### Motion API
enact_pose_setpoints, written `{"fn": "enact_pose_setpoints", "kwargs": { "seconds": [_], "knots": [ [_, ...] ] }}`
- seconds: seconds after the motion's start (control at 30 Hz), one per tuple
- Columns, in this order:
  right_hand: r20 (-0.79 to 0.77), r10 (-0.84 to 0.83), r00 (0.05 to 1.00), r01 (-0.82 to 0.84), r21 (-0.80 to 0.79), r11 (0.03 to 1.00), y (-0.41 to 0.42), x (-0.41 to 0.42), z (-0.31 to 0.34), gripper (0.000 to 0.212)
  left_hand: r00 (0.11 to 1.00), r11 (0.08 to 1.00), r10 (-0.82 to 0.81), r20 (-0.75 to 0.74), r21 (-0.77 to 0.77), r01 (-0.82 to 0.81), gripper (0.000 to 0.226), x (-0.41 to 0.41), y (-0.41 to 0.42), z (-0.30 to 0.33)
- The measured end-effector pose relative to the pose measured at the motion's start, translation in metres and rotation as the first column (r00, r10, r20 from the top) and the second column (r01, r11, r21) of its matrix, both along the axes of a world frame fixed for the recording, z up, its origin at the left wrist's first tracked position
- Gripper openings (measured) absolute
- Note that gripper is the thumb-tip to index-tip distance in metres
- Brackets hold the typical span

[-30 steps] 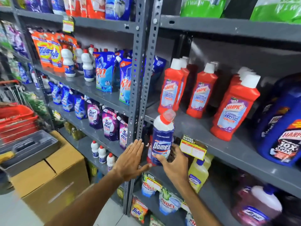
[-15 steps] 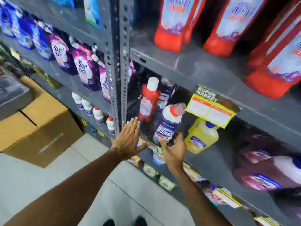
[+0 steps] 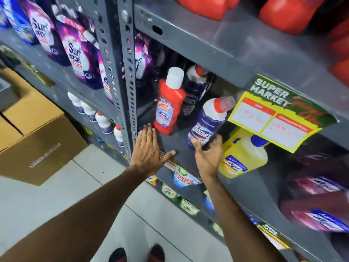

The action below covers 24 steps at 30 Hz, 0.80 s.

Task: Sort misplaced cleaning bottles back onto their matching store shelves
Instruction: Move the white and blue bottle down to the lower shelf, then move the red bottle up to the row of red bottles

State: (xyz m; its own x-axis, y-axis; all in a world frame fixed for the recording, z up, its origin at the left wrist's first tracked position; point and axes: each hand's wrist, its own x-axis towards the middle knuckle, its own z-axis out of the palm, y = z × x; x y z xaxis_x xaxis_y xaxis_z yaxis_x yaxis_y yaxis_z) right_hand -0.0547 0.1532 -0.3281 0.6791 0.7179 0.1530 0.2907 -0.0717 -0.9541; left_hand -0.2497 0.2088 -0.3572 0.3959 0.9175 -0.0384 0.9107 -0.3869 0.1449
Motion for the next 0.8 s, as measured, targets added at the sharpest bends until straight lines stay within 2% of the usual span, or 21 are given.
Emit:
{"fn": "enact_pose_setpoints", "kwargs": {
  "seconds": [0.43,0.53,0.63,0.7,0.8],
  "knots": [
    [0.015,-0.008,1.000,0.008,0.000,1.000,0.021,0.001,-0.001,0.065,0.999,1.000,-0.003,-0.052,0.002,0.003,0.122,-0.001,-0.002,0.005],
    [0.062,-0.063,0.996,0.062,0.004,0.998,0.005,-0.019,0.002,0.069,0.999,1.000,0.000,-0.038,-0.006,0.000,0.122,-0.001,-0.002,0.002],
    [0.216,-0.124,0.969,0.122,0.022,0.992,-0.016,-0.050,-0.005,0.053,1.000,1.000,0.013,-0.026,-0.008,-0.013,0.123,-0.001,-0.001,-0.001],
    [0.260,-0.083,0.962,0.086,0.000,0.996,-0.021,-0.069,-0.007,0.043,0.999,1.000,0.007,-0.043,-0.015,-0.008,0.123,-0.002,0.000,-0.002],
    [0.145,0.069,0.987,-0.063,-0.047,0.997,-0.006,-0.086,0.011,0.049,1.000,1.000,-0.010,-0.026,-0.021,0.009,0.123,-0.003,0.000,-0.001]
  ]
}}
